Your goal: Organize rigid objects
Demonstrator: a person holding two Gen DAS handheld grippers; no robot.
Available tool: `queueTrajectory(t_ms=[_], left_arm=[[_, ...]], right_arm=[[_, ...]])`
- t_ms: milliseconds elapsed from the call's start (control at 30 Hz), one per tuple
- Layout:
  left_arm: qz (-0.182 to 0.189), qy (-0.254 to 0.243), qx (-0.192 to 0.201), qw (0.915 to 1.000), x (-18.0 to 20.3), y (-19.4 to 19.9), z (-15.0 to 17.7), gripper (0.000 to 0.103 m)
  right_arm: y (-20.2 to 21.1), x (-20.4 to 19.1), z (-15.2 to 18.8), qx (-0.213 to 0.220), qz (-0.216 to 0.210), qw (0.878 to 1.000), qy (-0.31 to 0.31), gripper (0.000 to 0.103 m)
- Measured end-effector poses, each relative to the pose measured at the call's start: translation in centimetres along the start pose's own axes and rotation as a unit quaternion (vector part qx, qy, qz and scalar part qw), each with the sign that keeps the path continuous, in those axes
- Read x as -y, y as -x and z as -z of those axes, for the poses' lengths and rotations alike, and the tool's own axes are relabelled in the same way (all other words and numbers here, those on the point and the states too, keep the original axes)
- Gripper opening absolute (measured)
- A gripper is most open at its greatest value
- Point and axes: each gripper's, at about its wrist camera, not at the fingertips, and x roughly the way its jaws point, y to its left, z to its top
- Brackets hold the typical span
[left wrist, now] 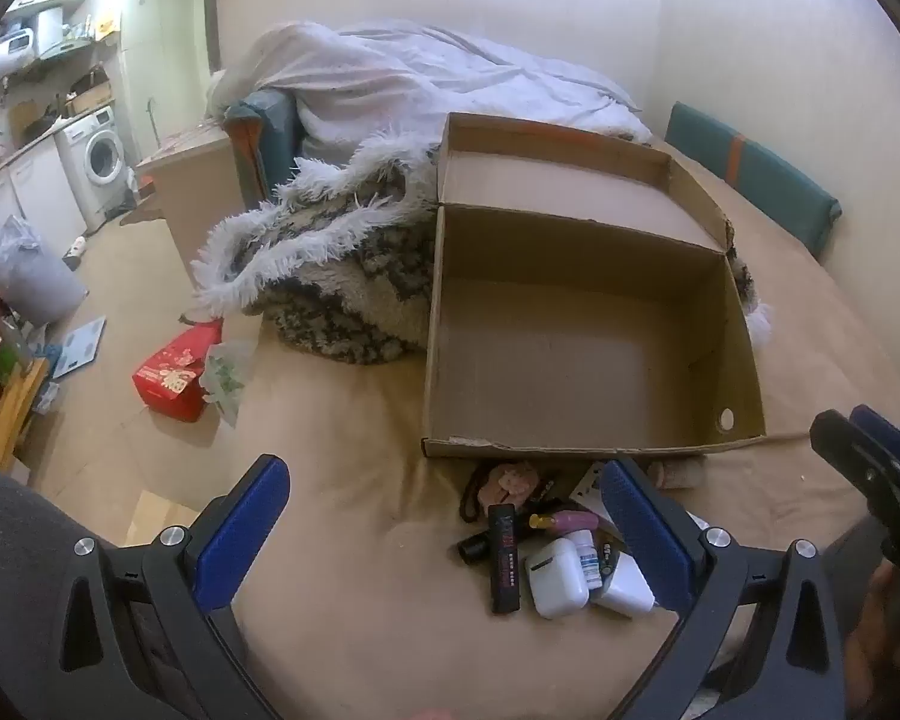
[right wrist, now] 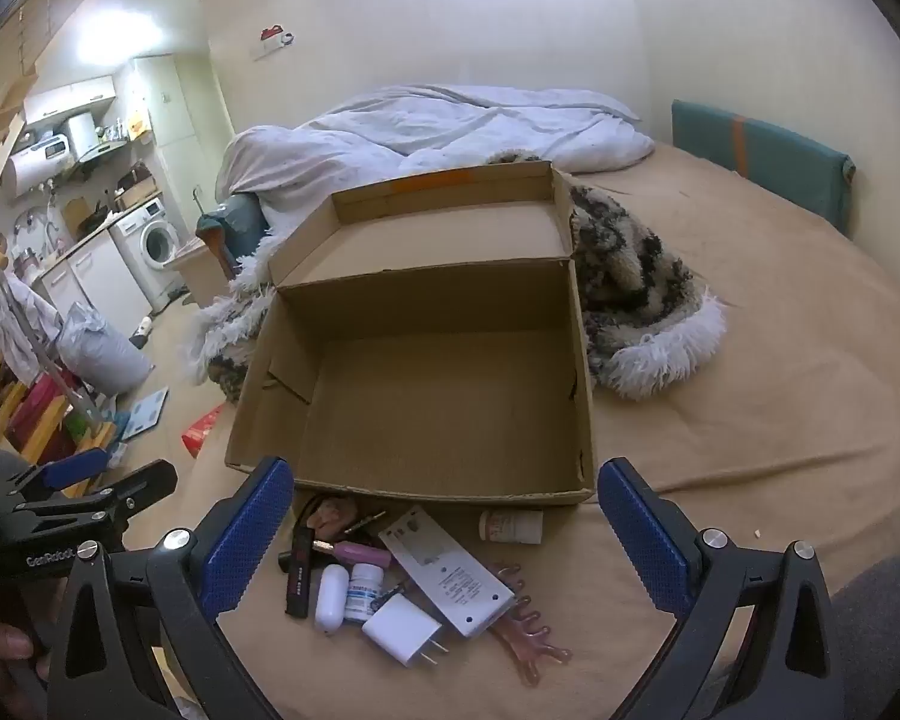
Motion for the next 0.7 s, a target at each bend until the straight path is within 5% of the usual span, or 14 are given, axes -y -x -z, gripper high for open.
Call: queueTrajectory(t_ms=[700], left_arm=[[-0.004,0.0,0.005,1.0,0.17,0.05,-0.05,0.103]], right_arm=[[-0.1,0.46,-0.05,-0.001,0.003,1.0,0.001,0.103]])
